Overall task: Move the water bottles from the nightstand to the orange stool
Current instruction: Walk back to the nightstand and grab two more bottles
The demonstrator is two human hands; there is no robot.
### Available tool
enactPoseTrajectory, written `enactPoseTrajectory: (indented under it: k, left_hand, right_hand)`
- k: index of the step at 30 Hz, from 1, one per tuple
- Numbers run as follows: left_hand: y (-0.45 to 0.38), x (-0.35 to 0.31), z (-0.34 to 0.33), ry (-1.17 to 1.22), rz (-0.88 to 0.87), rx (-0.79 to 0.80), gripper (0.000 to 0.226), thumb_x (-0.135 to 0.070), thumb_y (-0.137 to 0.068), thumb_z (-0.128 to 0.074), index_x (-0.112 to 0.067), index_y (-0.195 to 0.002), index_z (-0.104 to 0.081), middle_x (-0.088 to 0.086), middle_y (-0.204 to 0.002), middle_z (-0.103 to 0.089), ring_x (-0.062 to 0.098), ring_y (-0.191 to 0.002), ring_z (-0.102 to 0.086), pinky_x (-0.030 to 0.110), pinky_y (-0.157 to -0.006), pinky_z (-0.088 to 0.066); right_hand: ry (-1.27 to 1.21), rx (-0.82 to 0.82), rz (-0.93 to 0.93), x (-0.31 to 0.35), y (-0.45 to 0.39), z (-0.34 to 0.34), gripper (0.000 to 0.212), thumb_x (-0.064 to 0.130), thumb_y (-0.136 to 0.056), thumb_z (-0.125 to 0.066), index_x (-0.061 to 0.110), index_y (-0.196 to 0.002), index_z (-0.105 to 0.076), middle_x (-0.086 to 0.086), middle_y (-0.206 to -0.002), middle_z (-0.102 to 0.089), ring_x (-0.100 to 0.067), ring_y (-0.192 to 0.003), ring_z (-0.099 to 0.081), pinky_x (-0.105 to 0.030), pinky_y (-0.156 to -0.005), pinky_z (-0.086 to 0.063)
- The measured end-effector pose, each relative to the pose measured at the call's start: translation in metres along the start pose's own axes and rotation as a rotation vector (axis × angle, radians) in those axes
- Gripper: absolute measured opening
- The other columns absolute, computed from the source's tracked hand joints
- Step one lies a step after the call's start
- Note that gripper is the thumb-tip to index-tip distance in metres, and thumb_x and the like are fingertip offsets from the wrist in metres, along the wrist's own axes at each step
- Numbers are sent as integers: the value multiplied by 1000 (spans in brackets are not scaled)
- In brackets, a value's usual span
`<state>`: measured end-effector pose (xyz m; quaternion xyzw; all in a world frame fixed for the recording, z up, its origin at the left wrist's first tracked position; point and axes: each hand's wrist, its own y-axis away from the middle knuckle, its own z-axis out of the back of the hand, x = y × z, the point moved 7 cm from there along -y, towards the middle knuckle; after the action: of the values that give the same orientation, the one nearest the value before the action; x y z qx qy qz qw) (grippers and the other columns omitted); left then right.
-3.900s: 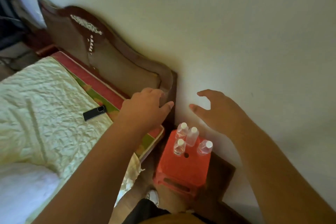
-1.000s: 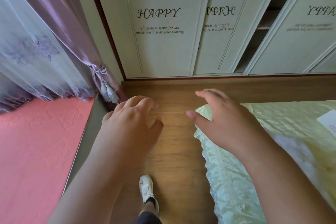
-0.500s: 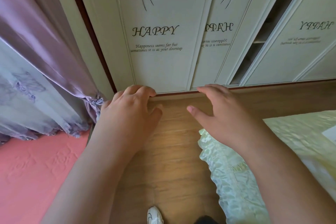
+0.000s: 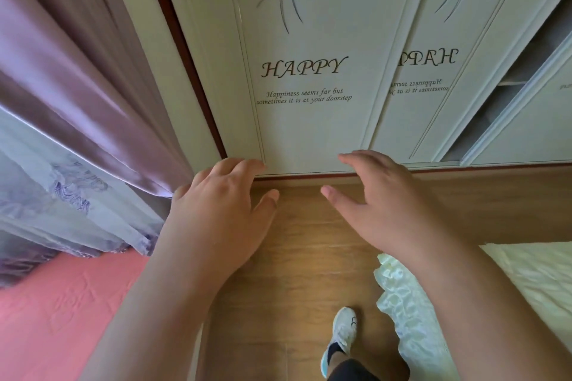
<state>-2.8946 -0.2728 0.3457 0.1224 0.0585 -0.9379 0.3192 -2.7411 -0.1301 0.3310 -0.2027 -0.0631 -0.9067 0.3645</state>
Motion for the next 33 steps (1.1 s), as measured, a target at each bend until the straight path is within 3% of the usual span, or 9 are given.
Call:
enactPoseTrajectory:
  k: [8, 19, 27, 33]
  left_hand:
    - [-111, -52, 16, -47, 24, -48, 50, -60, -94, -40, -43, -142, -38, -18, -150, -37, 16, -135, -39, 44, -107, -33]
    - [-242, -141, -20, 28, -71, -35, 47, -60, -92, -43, -47, -137, -41, -23, -145, -40, 11, -134, -39, 40, -107, -32]
    - [-352, -199, -50, 67, -326, 23, 47, -59, -93, -43, -46, -138, -39, -23, -144, -42, 7, -134, -38, 39, -109, -33]
    - [-450, -235, -48, 151, -545, 74, 45, -55, -94, -49, -41, -136, -46, -19, -140, -48, 9, -128, -44, 38, -107, -35]
  right_hand:
    - [2, -4, 57, -34, -116, 40, 65, 64, -94, -44, 33, -150, -36, 15, -156, -34, -15, -138, -39, -36, -106, -37]
    - [55, -31, -58, -129, -219, 85, 63, 64, -95, -44, 33, -150, -36, 14, -154, -37, -16, -136, -43, -36, -103, -40]
    - [63, -47, -285, -196, -277, 97, 66, 66, -94, -43, 35, -152, -32, 13, -157, -34, -12, -140, -39, -34, -109, -38]
    - [57, -155, -523, -222, -334, 118, 71, 72, -88, -46, 39, -150, -32, 13, -157, -36, -15, -139, -43, -47, -111, -42]
